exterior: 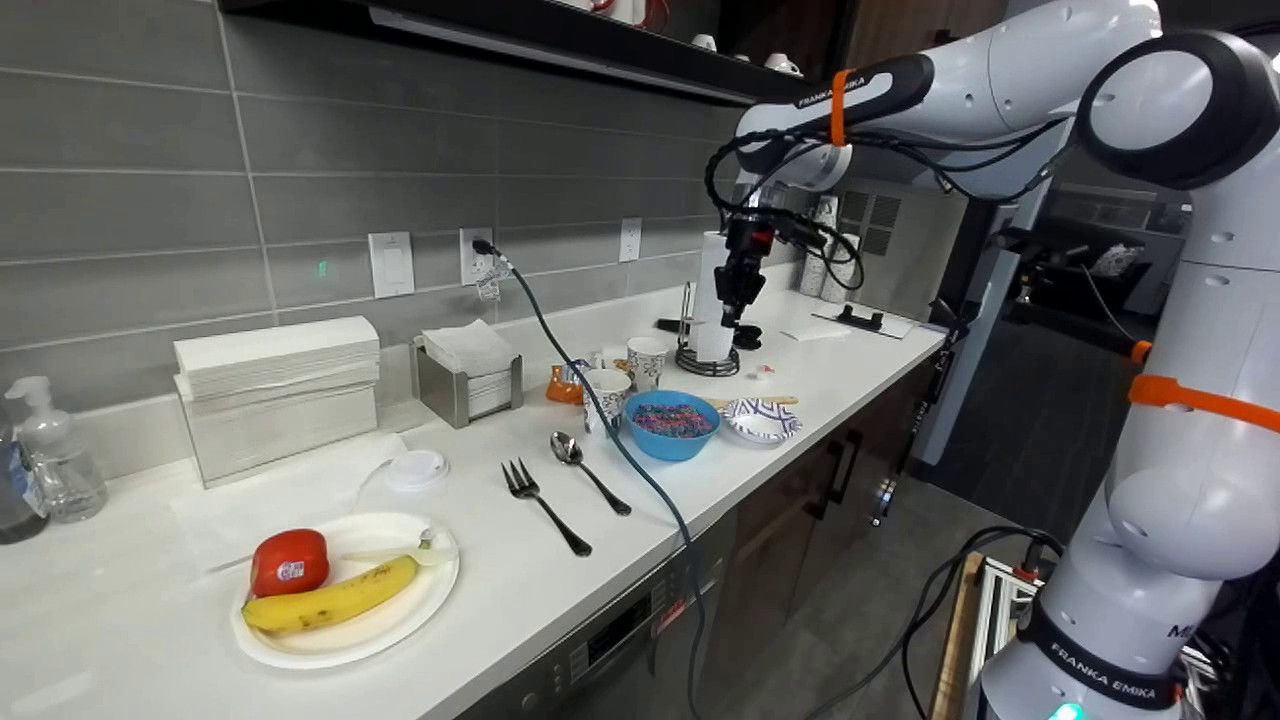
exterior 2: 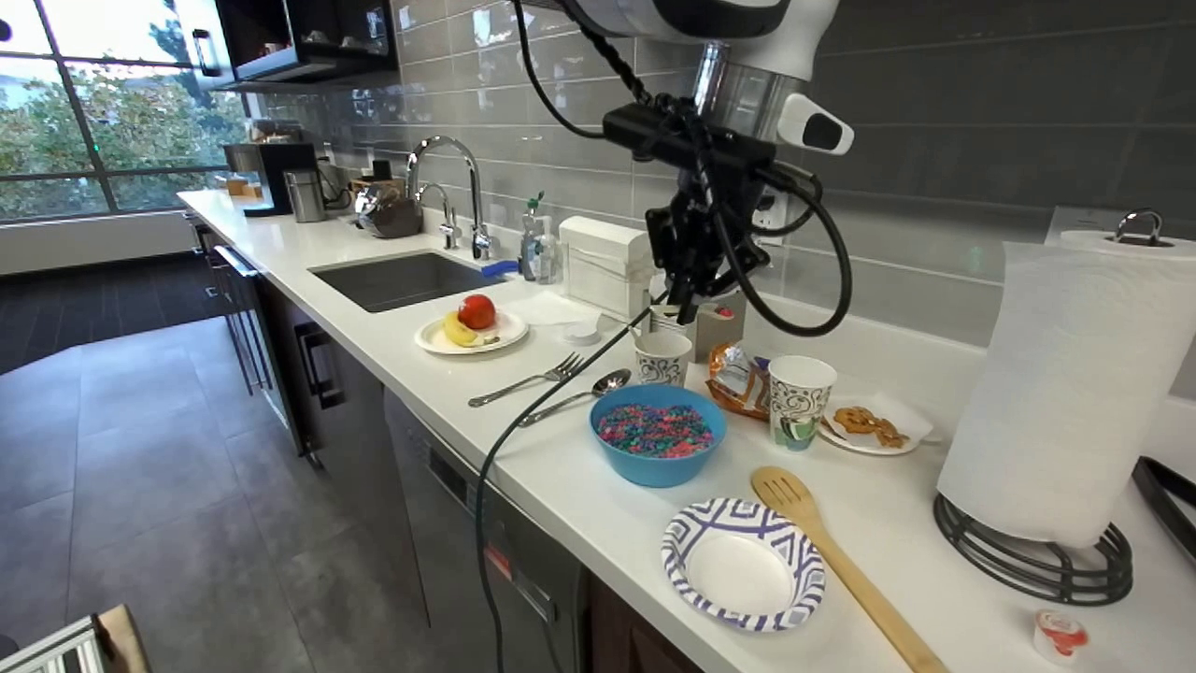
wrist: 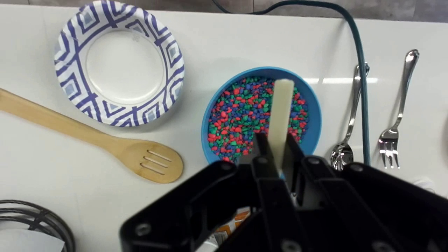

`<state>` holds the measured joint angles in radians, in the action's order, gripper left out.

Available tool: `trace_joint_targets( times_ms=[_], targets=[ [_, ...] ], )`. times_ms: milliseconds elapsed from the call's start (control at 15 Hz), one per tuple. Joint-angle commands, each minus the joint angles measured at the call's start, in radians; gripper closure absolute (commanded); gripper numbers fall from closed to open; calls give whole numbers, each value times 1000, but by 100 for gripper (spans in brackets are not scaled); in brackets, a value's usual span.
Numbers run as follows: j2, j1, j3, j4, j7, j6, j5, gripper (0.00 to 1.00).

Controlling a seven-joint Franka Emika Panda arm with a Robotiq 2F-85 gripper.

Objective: Scoop up the cereal and put it into the coffee cup then move the cup closer to the edge of the table

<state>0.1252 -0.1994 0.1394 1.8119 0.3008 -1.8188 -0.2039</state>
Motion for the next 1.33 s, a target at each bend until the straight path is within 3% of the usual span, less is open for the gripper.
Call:
trace_joint_targets(
  times_ms=[0, 400, 467, 933, 1000, 1267],
  targets=[
    [114, -2, 10, -203, -89, 177, 28, 97],
    [283, -15, 5, -450, -184, 357, 33, 97],
    [199, -11, 1, -340, -157, 297, 34, 87],
    [267, -16, -3, -421, -172, 319, 36, 87],
    [286, -15, 0, -439, -175, 326, 48, 97],
    [370, -22, -12, -521, -145, 324, 43, 97]
  ],
)
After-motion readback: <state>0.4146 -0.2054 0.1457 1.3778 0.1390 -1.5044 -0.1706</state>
